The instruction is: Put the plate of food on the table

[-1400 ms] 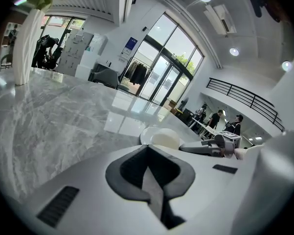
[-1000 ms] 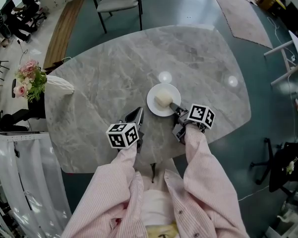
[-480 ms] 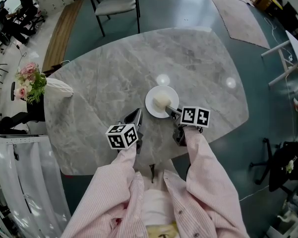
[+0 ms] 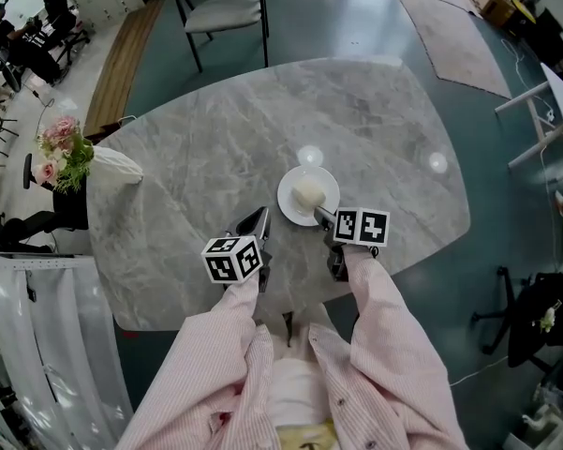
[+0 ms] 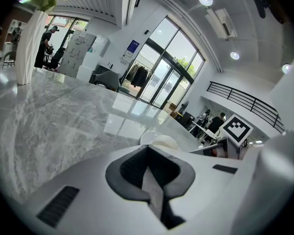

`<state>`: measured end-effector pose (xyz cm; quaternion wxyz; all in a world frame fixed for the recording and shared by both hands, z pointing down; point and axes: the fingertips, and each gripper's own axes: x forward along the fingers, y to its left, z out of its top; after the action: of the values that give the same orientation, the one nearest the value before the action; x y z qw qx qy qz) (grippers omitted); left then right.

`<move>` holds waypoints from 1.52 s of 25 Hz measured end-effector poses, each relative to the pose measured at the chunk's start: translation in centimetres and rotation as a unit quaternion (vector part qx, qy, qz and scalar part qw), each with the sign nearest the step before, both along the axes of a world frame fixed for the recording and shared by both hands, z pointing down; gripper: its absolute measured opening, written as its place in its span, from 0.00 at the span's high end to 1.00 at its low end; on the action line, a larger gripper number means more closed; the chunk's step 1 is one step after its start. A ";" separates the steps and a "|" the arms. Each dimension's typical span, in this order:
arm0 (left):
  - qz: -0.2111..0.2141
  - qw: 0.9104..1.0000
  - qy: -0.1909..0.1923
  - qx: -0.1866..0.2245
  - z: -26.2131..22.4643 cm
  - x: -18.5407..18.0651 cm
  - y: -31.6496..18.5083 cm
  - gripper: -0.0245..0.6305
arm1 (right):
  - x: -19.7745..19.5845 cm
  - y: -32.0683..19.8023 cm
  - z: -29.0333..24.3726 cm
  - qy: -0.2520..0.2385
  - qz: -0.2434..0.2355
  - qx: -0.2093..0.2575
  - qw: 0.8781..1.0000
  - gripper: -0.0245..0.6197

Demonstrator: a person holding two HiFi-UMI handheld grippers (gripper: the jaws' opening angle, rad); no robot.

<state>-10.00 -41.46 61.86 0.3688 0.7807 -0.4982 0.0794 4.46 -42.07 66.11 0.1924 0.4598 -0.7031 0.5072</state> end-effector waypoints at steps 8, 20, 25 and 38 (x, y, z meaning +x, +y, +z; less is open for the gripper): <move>0.005 1.000 0.001 0.012 -1.0 0.2 0.0 0.97 | 1.0 0.3 -0.9 0.012 0.002 0.014 1.000 0.64; 0.044 0.996 0.005 0.082 -6.2 1.9 1.2 0.97 | 0.8 0.3 -6.5 0.010 -0.055 0.137 0.989 0.87; 0.047 0.992 0.005 0.121 -8.8 1.6 1.3 0.97 | 0.6 1.0 -9.4 -0.010 -0.066 0.183 0.981 0.94; 0.056 0.978 -0.012 0.203 -13.9 0.8 2.0 0.97 | 0.5 2.4 -16.0 -0.037 -0.091 0.309 0.946 0.95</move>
<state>-9.19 -39.45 47.95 0.1919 0.8650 -0.4635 0.0069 5.01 -39.70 50.14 0.0598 0.4117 -0.8709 0.2618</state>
